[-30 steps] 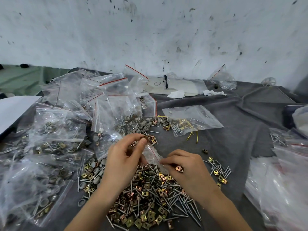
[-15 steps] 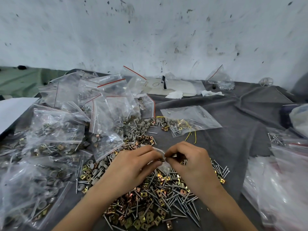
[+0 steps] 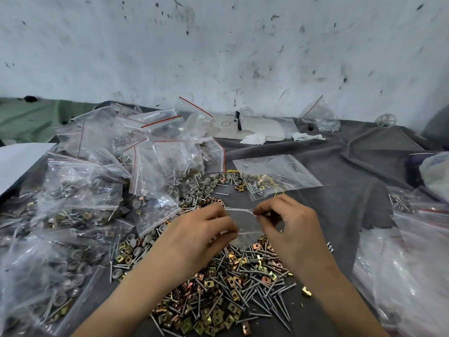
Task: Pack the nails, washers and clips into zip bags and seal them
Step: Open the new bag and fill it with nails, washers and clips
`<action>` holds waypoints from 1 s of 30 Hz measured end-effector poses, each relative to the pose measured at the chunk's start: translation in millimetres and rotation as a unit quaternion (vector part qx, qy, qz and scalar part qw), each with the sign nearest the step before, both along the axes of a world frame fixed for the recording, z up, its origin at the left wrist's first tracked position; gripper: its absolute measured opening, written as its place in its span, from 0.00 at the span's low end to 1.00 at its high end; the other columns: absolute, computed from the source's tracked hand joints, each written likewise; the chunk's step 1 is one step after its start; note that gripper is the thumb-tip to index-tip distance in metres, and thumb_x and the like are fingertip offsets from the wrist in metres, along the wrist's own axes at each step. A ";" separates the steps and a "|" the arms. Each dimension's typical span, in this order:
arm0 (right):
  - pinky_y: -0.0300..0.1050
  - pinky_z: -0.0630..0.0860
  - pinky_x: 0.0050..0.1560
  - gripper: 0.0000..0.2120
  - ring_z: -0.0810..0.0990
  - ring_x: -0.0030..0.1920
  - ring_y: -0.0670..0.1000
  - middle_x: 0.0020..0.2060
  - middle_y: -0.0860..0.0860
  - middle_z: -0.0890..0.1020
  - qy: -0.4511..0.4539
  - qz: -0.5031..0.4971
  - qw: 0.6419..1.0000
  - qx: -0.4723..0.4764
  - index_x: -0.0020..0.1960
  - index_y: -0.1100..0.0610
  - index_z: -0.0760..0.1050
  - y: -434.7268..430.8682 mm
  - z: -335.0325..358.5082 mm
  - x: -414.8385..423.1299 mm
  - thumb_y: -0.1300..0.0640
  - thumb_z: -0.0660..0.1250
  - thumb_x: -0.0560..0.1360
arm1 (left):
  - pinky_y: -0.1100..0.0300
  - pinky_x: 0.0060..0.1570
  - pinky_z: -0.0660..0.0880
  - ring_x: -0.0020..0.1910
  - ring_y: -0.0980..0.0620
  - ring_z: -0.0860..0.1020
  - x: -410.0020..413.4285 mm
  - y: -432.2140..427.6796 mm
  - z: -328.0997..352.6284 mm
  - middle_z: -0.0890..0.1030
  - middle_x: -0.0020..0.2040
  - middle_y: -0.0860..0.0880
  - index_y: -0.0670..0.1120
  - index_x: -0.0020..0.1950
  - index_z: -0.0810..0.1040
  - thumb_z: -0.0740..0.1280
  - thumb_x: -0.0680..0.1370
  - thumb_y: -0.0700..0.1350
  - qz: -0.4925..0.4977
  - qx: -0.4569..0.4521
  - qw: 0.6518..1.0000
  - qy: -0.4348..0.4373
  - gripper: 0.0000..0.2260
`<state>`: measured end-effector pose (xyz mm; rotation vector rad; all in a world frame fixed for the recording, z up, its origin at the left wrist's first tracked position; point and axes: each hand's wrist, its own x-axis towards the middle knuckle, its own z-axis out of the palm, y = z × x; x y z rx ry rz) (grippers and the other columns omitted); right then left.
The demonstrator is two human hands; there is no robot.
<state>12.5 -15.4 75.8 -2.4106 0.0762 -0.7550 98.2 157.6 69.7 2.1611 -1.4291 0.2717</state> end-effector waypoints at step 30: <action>0.45 0.71 0.58 0.10 0.74 0.59 0.54 0.57 0.52 0.76 0.370 -0.027 0.917 -0.146 0.57 0.53 0.80 -29.8 -77.1 38.5 0.56 0.63 0.78 | 0.72 0.45 0.71 0.43 0.58 0.76 8.1 9.2 -5.9 0.73 0.56 0.51 0.48 0.45 0.80 0.61 0.74 0.54 0.100 -0.142 0.979 0.108 0.12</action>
